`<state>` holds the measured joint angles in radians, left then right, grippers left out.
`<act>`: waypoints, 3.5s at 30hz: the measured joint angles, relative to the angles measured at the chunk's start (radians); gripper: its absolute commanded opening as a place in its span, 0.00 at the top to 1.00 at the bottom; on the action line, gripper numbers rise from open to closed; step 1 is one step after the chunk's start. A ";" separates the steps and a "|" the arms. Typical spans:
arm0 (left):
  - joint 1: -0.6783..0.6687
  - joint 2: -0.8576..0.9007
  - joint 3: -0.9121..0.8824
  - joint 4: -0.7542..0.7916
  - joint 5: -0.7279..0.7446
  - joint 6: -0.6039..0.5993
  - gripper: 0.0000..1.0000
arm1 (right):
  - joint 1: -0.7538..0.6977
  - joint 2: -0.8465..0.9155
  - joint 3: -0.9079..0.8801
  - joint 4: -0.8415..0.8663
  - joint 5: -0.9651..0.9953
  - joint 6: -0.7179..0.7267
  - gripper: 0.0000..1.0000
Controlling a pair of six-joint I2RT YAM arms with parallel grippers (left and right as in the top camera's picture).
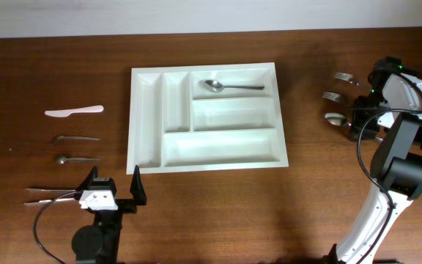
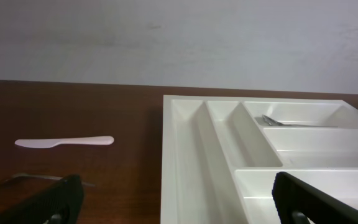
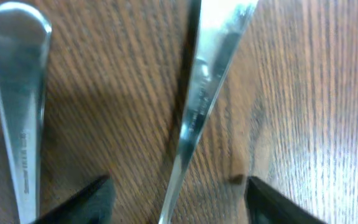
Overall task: Pack container
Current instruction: 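Lower the right gripper and grasp the second metal spoon, then carry the spoon into the tray's top compartment and release, then move the right gripper back over the metal forks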
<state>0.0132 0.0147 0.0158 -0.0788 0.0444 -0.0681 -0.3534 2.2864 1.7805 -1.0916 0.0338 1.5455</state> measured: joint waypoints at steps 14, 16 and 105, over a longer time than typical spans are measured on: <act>0.000 0.000 0.000 0.000 0.000 0.000 0.01 | 0.000 0.002 0.000 0.000 -0.008 0.000 0.75; 0.000 0.000 0.000 0.000 0.000 0.000 0.01 | 0.000 0.002 0.000 -0.004 -0.008 -0.001 0.78; 0.000 0.000 0.000 0.000 0.000 0.000 0.01 | 0.068 0.024 0.364 -0.107 -0.163 -0.297 0.14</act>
<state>0.0132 0.0147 0.0158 -0.0788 0.0441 -0.0681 -0.2859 2.3108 2.1448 -1.1984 -0.1287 1.2484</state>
